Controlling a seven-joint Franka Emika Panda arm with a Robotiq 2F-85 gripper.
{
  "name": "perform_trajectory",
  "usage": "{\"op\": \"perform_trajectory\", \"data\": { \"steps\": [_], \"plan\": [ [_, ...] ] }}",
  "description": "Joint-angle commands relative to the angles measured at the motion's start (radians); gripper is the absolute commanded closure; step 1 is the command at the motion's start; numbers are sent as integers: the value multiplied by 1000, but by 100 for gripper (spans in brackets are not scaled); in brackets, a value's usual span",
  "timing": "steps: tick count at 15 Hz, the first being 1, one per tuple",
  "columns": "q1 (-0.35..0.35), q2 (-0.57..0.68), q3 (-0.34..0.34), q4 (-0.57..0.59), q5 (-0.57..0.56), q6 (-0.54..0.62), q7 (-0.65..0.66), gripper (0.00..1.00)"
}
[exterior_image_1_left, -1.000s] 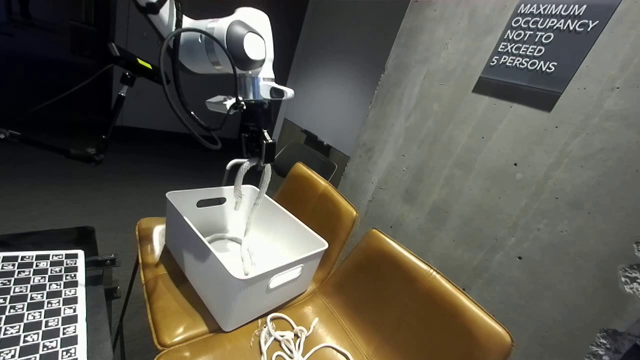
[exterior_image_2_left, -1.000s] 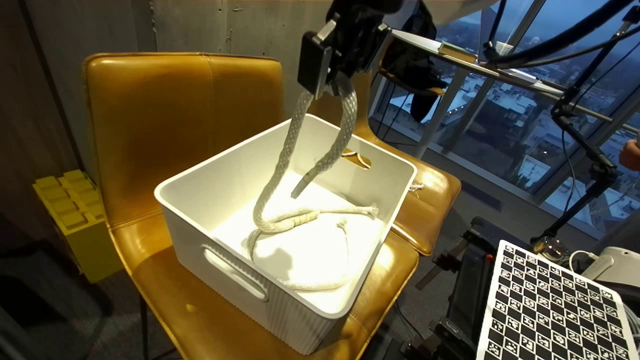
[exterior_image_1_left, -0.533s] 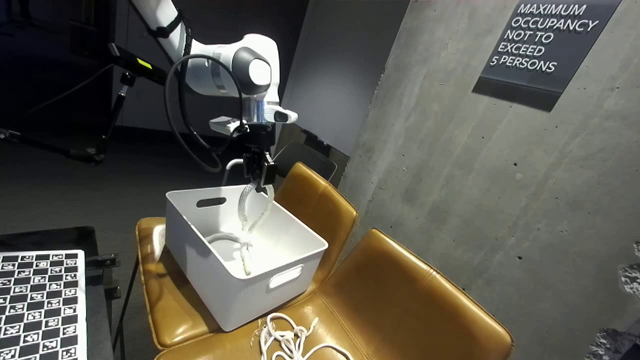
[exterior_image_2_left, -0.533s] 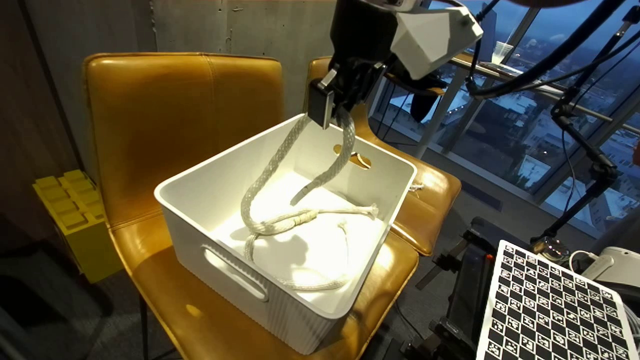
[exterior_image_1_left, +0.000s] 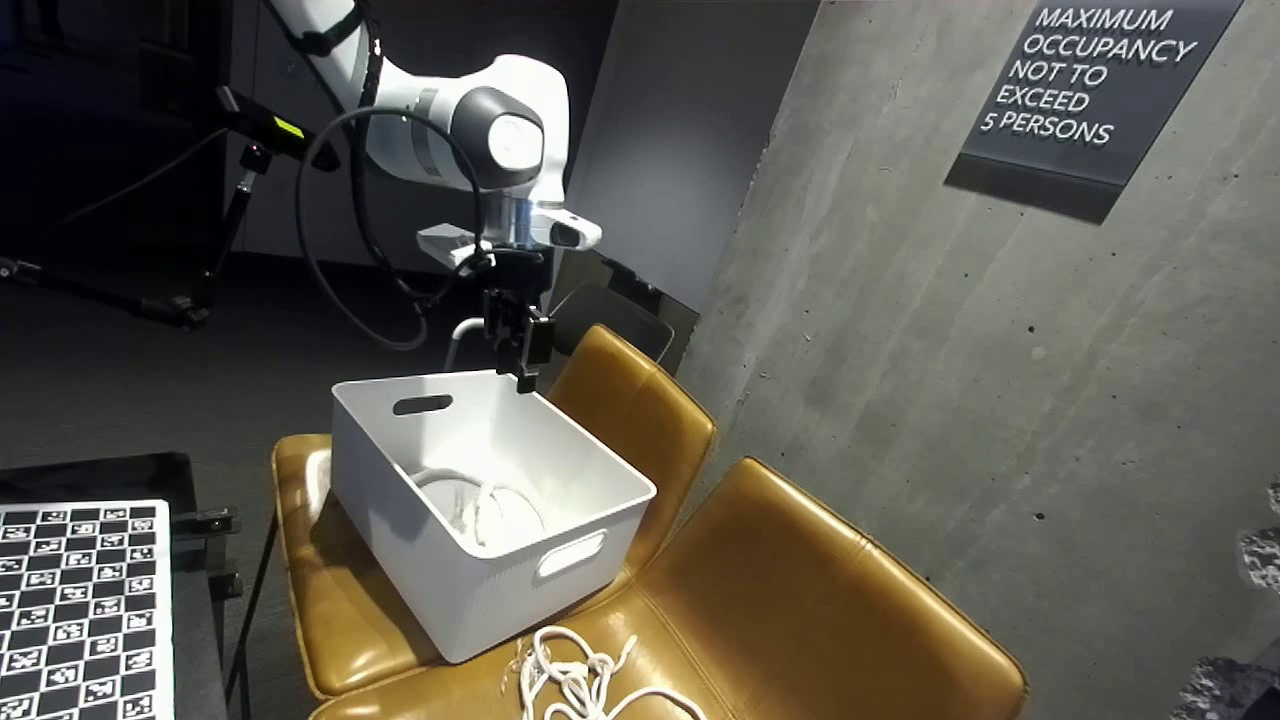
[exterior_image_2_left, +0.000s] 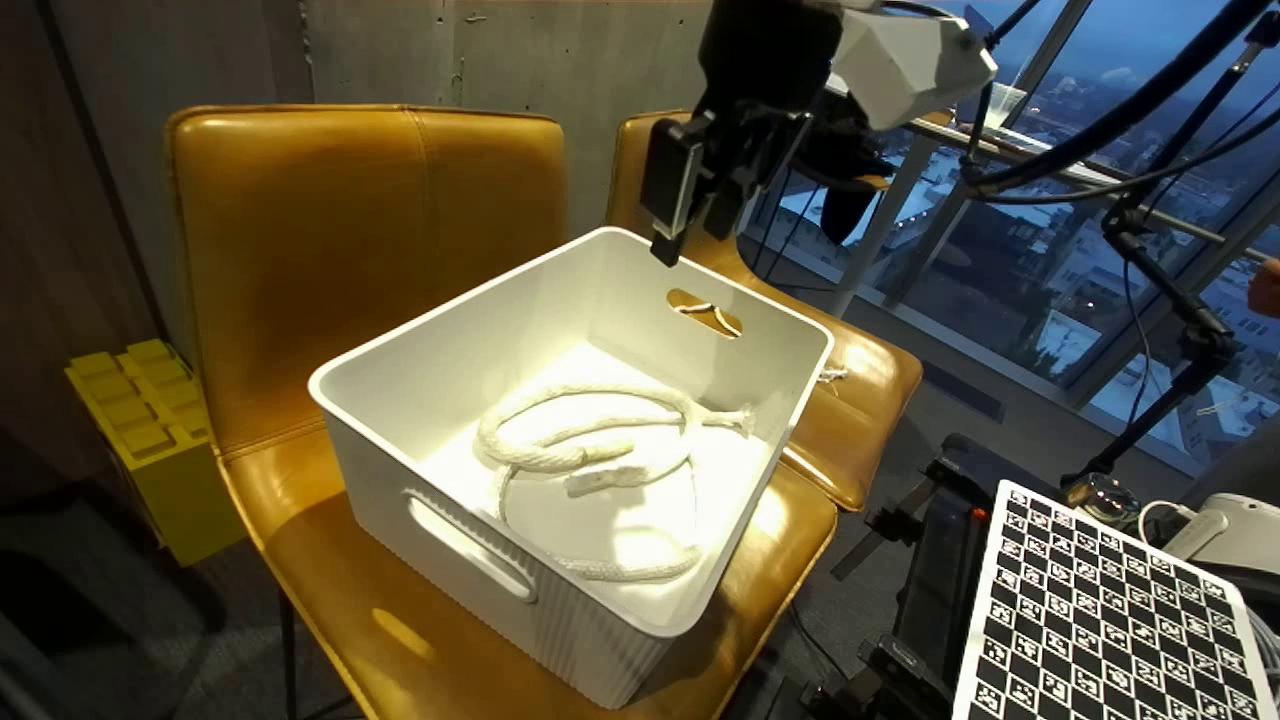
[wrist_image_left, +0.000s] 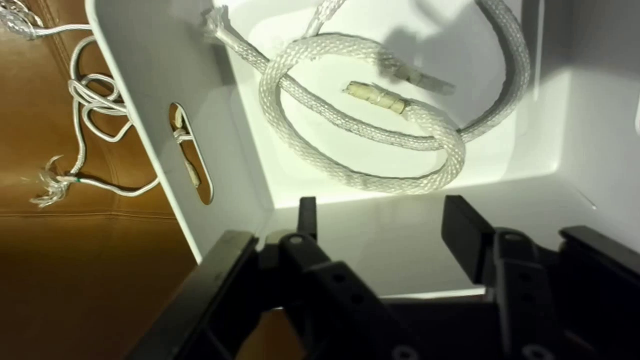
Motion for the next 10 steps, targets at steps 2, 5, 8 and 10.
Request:
{"op": "perform_trajectory", "data": {
  "steps": [2,5,8,10],
  "plan": [
    [-114,-96,-39,-109,96,85,-159,0],
    [-221,-91,-87,-121,182,134,-299,0],
    [-318,-38,-123,-111,272,191,-441,0],
    [-378,6,-131,-86,345,210,-535,0]
  ]
}}
